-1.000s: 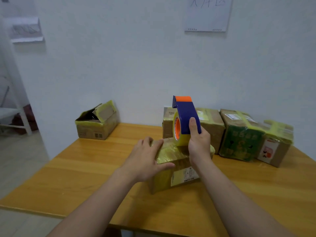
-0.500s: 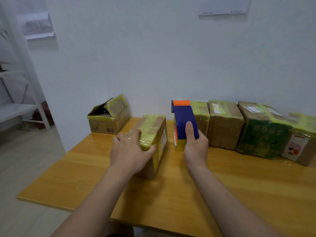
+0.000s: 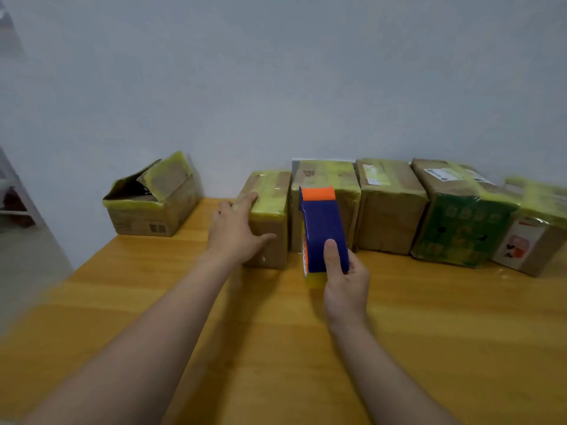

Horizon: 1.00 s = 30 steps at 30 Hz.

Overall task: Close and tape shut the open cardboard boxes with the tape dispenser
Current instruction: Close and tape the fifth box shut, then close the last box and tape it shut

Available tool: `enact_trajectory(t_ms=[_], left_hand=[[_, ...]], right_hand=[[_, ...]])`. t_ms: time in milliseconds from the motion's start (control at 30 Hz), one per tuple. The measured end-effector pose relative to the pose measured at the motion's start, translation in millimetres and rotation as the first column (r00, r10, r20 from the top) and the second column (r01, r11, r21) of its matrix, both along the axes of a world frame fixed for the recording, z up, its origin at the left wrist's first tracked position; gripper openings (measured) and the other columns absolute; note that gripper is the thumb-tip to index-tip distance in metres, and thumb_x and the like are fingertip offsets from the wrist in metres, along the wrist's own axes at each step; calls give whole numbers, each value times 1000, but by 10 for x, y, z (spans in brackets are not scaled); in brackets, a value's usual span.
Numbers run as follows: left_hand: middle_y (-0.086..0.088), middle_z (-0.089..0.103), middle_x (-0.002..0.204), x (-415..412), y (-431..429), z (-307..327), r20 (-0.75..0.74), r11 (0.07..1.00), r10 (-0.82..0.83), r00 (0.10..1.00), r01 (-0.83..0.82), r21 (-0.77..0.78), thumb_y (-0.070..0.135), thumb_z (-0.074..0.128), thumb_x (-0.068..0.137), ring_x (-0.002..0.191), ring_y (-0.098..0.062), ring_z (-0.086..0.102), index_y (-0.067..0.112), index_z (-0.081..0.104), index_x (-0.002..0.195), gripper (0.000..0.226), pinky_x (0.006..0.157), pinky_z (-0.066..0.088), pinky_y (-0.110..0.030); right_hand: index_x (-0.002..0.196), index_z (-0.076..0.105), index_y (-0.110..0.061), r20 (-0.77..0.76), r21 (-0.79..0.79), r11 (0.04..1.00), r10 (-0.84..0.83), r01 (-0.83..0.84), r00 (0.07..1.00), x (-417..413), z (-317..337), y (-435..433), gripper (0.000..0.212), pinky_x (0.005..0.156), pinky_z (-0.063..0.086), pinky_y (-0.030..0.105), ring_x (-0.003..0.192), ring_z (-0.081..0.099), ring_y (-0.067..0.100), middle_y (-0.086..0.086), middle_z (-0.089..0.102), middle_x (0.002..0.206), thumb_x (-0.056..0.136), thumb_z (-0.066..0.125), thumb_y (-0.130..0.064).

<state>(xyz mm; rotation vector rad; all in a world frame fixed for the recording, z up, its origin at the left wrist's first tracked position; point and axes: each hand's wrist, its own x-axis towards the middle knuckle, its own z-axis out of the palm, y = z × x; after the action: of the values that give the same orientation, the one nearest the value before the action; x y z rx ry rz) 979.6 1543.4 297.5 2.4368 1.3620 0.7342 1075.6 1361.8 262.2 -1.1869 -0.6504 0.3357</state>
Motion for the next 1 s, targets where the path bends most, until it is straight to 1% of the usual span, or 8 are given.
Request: enact_trajectory(t_ms=[100,167,267,367,467,667,867,1000], left_hand=[[-14,45,144,139,182,-136,158,997,-50,986,58,-46,39,89,79,131,-35,50,39,22,160,106,110,44,-45],[-10,42,154,136,290,-212,222,995,-86,971,96,-35,33,90,79,140,-30,45,34,16,163,112,114,41,-42],[0,39,160,11,392,-308,276,990,-136,952,140,4,40,89,77,139,-22,49,33,17,163,112,110,48,-42],[1,56,137,-208,483,-374,362,995,-94,927,93,20,46,84,81,112,-15,62,30,36,153,88,90,58,-39],[-5,60,122,-537,627,-394,419,998,40,907,-53,18,42,81,85,109,-22,61,24,54,134,60,93,54,-42],[-14,44,137,-1167,1037,-426,313,954,281,907,-298,7,41,75,85,132,-34,43,36,54,139,58,112,42,-46],[-14,35,159,-1148,1414,-278,194,960,264,945,-276,36,45,73,83,149,-33,28,42,52,145,65,119,28,-54],[-16,42,158,-1040,1592,-199,77,969,247,966,-246,-24,48,72,86,149,-35,34,31,45,155,76,120,28,-49]], right_hand=[[91,71,-23,3,-9,1000,3,-3,1000,-39,-134,12,25,70,51,15,77,66,3,-5,74,86,93,57,-43],[91,72,-17,1,2,1000,10,-10,1000,-93,-211,35,27,68,50,16,74,65,9,3,73,86,93,58,-40],[89,72,-10,51,9,999,41,-42,998,-199,-251,100,31,64,48,18,71,62,18,7,71,79,94,60,-38],[85,71,-11,99,0,992,126,-126,987,-350,-234,250,29,63,45,18,67,59,9,1,68,74,94,60,-36],[86,72,-10,83,-13,984,176,-175,981,-524,-236,463,31,63,45,21,69,60,11,4,69,76,95,60,-37],[86,74,-14,53,-56,970,238,-235,970,-786,-308,843,29,65,47,23,71,62,12,9,72,81,94,60,-38],[91,75,-15,0,-70,968,243,-243,970,-739,-383,796,32,66,49,17,74,66,14,4,74,83,89,59,-43],[92,74,-21,-32,-106,969,221,-224,975,-695,-407,779,34,66,50,13,77,67,6,-5,75,86,88,56,-49]])
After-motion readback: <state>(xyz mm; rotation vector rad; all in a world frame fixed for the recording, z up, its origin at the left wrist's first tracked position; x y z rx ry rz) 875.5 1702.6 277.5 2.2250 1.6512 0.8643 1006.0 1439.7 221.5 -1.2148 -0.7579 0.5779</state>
